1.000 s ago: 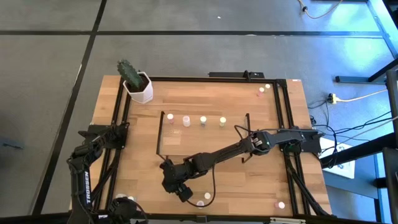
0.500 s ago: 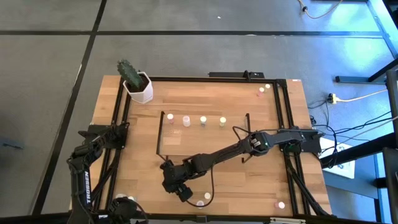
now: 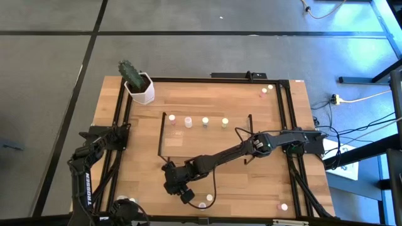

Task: Pick and place medicine bottles onto shelf by color
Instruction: Put the top blue pill bottle on the shelf aligned with the other blue pill bottle

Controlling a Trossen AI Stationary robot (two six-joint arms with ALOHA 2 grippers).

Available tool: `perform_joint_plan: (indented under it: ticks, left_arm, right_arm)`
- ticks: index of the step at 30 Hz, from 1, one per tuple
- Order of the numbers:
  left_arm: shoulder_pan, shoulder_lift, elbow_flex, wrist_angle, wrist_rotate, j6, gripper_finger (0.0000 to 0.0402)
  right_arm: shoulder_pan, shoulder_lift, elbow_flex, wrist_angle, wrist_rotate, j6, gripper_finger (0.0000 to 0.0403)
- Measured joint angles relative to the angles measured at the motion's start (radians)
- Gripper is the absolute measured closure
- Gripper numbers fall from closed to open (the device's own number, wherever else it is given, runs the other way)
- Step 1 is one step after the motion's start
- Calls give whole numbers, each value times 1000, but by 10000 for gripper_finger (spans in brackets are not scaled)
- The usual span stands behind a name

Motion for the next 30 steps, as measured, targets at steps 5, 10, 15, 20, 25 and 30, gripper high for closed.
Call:
perform_joint_plan:
  ticks: [5,10,15,20,25,30]
  left_arm:
    - [0,0,0,0,0,15,189]
    - [0,0,0,0,0,36,189]
    - [0,0,0,0,0,36,189]
    - [1,0,0,0,0,44,189]
    - [0,0,0,0,0,44,189]
    - [0,0,0,0,0,44,189]
  right_arm:
    - [0,0,0,1,5,1,276]
    - [2,0,0,2,34,1,279]
    - [2,0,8,-5,34,50,279]
    - [3,-18,21,-13,34,77,279]
    - [3,-61,23,-27,29,121,280]
    - [3,-113,23,-64,26,172,280]
